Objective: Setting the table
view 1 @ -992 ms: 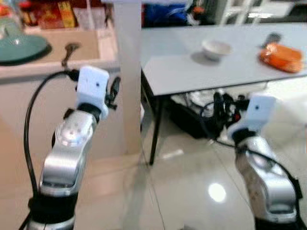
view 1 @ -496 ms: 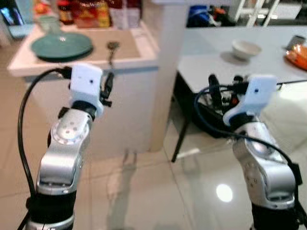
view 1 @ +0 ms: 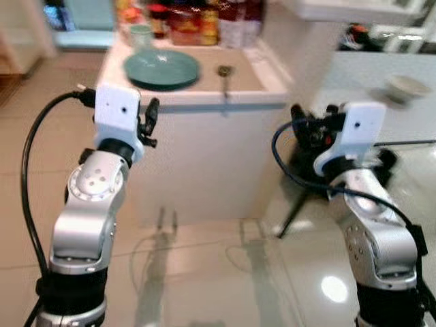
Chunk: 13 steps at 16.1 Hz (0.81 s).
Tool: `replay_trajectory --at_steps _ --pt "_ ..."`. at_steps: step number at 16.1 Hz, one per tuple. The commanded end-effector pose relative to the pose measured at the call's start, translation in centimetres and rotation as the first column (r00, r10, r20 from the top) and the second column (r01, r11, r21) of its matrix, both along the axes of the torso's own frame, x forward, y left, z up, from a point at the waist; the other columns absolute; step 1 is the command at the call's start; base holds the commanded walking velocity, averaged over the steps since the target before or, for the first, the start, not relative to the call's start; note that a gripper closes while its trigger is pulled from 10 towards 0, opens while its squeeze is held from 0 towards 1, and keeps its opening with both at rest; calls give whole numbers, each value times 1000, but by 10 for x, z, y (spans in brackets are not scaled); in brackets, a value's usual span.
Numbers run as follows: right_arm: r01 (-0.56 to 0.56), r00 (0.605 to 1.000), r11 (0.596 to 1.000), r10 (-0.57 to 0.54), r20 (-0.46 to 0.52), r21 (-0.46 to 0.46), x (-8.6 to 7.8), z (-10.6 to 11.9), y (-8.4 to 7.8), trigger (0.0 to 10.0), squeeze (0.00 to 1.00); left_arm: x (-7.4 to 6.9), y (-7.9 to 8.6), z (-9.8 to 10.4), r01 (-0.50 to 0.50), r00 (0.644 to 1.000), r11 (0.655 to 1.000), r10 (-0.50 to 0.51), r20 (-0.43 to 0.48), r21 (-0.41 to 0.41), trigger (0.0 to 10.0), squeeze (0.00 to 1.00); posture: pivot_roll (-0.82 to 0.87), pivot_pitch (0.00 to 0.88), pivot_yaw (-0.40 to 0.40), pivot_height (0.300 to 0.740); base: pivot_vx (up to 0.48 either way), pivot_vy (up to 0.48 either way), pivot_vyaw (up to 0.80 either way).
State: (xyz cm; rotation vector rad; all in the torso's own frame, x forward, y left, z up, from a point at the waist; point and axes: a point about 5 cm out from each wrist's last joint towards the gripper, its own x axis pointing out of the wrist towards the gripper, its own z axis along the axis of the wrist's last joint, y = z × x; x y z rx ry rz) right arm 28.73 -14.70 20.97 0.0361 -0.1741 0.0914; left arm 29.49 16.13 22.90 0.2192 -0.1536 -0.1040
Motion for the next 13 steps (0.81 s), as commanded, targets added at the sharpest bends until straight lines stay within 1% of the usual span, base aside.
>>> replay_trajectory --at_steps 1,2,5,7,11,13 --pt "45 999 999 -46 -10 -12 1 -2 -11 10000 0 1 -10 0 33 999 999 -33 -5 4 10000 0 63 6 -38 740 469 0 800" --pt "66 998 998 -66 -8 -15 2 -1 -15 10000 0 1 -11 0 37 999 999 -37 -7 5 10000 0 64 4 -38 740 472 0 800" --pt "81 997 996 -81 -5 -30 5 -2 -18 10000 0 1 -10 -1 42 999 999 -42 -13 10 10000 0 64 4 -38 740 469 0 669" --pt "75 997 997 -75 -1 -17 8 0 -19 10000 0 1 -10 -2 43 999 999 -43 -15 12 10000 0 67 2 -37 740 471 0 0" --pt "49 999 998 -49 -3 -33 10 2 -19 10000 0 0 -11 -4 49 999 999 -49 -21 12 10000 0 68 0 -43 740 469 0 0" --pt "35 999 999 -36 -13 -20 11 1 -18 10000 0 -1 -11 -4 47 999 999 -46 -23 10 10000 0 69 0 -46 740 469 0 0"
